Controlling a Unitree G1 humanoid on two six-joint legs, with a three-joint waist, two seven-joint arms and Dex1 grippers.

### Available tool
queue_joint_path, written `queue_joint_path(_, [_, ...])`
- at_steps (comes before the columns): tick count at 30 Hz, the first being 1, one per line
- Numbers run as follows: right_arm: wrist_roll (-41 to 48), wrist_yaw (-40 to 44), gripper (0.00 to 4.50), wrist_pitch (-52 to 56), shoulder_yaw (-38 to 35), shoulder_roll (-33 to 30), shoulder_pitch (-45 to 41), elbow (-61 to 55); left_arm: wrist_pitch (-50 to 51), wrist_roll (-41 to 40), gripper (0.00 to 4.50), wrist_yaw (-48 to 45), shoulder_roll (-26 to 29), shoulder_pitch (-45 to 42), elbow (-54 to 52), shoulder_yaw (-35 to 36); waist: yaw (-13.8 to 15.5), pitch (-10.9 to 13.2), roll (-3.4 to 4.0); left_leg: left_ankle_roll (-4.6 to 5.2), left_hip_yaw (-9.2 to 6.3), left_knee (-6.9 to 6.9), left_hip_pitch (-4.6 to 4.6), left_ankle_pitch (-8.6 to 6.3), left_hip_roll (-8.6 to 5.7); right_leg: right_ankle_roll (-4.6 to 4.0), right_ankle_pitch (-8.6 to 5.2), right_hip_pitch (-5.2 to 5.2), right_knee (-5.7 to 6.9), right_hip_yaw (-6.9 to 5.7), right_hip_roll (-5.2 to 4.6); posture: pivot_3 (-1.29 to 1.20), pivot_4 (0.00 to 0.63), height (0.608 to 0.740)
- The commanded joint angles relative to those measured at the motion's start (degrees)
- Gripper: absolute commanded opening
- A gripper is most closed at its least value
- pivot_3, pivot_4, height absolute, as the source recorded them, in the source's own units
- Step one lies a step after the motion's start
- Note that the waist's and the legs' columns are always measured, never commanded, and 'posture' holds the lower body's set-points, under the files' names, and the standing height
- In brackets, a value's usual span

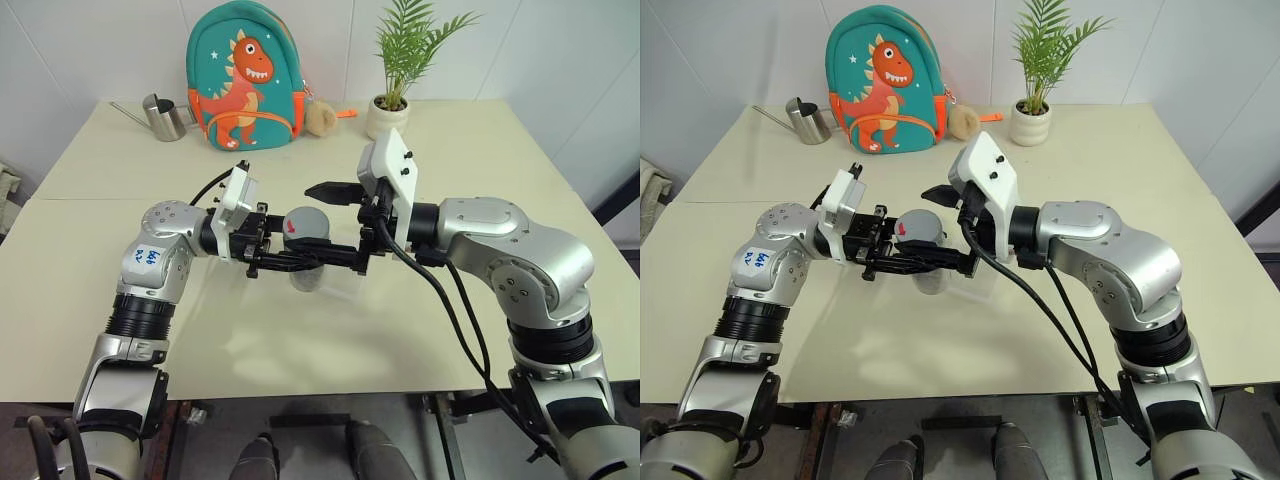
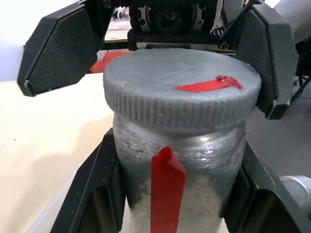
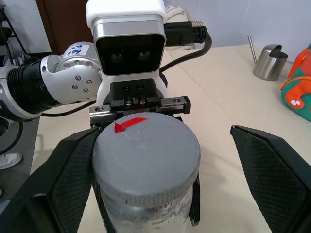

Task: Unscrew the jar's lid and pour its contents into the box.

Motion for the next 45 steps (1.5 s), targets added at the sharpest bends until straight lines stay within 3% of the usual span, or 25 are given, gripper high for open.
queue_joint_path(1, [0.49, -0.19, 4.48, -0.19, -3.05, -1.06, -0.11, -1.58, -0.56, -0.56, 2.04, -0.79, 0.09, -0.58, -1.94, 0.28, -0.02, 0.00, 0.00, 0.00, 0.00, 0.00, 0.00, 0.00, 0.00, 0.00, 0.00, 0.00, 0.00, 0.00, 0.00, 0.00, 0.150, 0.740])
queue_joint_path(45, [3.89, 0.52, 4.48, 0.69, -2.74, -0.67, -0.33, -2.85, -2.42, 0.31, 2.04, -1.04, -0.77, -2.35, 0.53, 0.40, 0.00, 0.00, 0.00, 0.00, 0.00, 0.00, 0.00, 0.00, 0.00, 0.00, 0.00, 0.00, 0.00, 0.00, 0.00, 0.00, 0.150, 0.740])
